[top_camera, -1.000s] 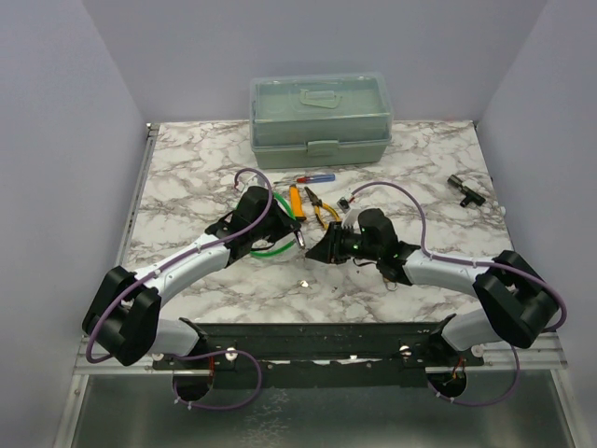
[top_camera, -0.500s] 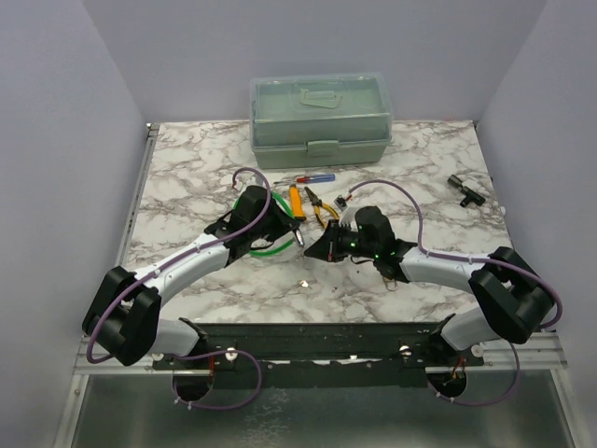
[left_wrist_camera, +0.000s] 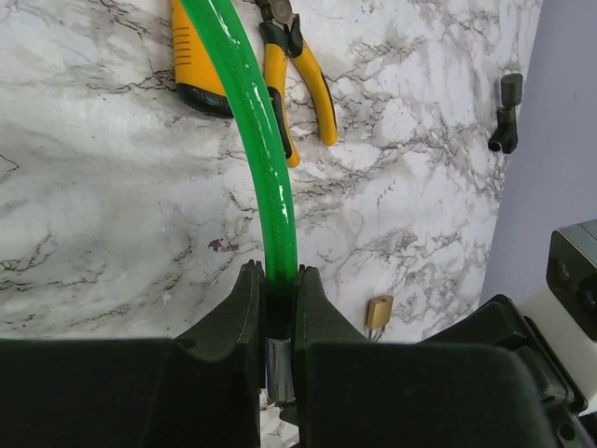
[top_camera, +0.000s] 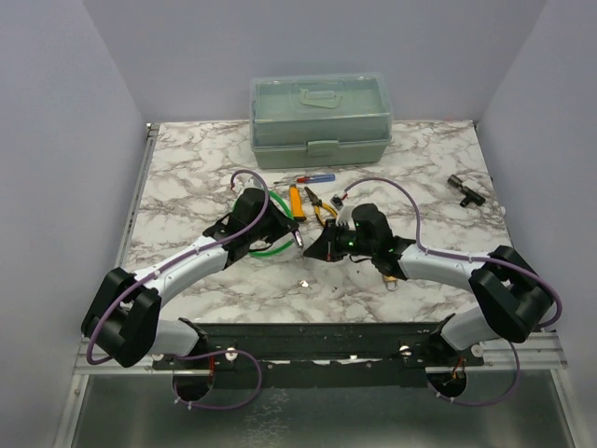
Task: Unlock with the key
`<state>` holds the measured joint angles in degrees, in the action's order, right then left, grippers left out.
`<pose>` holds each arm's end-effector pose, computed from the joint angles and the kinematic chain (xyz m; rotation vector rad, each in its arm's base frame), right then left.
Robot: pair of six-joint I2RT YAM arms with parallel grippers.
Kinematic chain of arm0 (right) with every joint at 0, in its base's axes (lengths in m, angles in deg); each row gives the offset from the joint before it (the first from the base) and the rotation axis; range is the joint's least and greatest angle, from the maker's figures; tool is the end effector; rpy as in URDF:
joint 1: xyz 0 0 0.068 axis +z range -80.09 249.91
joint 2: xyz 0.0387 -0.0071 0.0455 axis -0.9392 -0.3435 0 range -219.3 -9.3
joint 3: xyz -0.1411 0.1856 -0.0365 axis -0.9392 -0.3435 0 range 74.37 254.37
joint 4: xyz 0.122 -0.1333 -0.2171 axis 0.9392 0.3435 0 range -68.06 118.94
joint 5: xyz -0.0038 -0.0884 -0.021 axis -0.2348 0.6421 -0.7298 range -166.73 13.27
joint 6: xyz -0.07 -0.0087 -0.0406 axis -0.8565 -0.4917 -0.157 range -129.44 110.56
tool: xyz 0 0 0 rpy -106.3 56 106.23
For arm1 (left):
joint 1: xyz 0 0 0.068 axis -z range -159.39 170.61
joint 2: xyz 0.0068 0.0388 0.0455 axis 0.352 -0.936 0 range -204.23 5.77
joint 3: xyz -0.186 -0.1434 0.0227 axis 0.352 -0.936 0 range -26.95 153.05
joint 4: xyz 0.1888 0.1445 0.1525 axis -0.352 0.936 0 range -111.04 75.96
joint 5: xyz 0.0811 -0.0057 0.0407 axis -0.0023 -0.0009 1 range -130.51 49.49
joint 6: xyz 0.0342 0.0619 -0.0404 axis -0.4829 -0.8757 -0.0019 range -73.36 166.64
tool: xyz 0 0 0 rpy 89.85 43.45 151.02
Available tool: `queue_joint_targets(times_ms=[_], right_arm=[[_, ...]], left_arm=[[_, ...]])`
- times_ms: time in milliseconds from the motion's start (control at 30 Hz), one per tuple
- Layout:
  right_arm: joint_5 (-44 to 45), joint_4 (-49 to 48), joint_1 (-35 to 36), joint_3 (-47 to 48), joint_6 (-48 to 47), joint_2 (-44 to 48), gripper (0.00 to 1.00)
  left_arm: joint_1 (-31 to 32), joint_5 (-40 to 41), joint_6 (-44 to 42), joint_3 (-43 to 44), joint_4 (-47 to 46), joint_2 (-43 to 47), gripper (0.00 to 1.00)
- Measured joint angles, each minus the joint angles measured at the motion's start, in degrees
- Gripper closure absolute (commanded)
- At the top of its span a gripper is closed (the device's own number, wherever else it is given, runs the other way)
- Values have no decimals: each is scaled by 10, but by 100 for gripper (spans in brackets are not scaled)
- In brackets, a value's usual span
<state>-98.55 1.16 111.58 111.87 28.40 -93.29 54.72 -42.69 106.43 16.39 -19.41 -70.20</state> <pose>0.2437 0.2520 0.1250 -0.3410 2.1977 1.2145 0.2819 -0.1941 0.1574 -0.4967 2.2849 -0.9339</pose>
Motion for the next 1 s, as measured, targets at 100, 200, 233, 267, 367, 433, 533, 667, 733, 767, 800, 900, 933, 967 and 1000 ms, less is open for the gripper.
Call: queue_joint_targets(times_ms=[100,200,233,267,367,433,533,667,733,767,800,900,933,967,1000], right_arm=[[0,5,0,4,-5,-3,93],[0,7,0,6,-7,-3,84],[0,7,0,6,-9,-3,82],[0,5,0,6,-10,-2,81],[1,-1,0,6,-13,0,78],[1,-4,0,6,-14,2,78],[0,-10,0,5,-13,4,78],[-1,-17,0,2,-12,4,78],[-2,-21,0,2,-12,3,78],[-2,-23,0,2,-10,2,78],[-2,-24,0,2,-9,2,78],[-3,-28,0,0,-6,0,77],[-3,-28,0,0,-5,-1,77],[-3,-28,0,0,-5,-2,76],[-3,-28,0,0,-4,-3,76]], left_arm=[[0,1,0,-1,-1,0,100],[-1,1,0,-1,-1,2,100],[-1,1,0,-1,-1,2,100],[-1,0,0,-1,0,2,100],[-1,0,0,-1,3,2,100],[-1,0,0,-1,3,2,100],[-1,-2,0,-1,3,2,100],[-1,-2,0,-1,3,2,100],[-1,-2,0,-1,3,2,100],[-1,-2,0,-1,3,2,100],[-1,-2,0,-1,3,2,100],[-1,-2,0,-1,3,2,100],[-1,-2,0,-1,3,2,100],[-1,-2,0,-1,3,2,100],[-1,-2,0,-1,3,2,100]])
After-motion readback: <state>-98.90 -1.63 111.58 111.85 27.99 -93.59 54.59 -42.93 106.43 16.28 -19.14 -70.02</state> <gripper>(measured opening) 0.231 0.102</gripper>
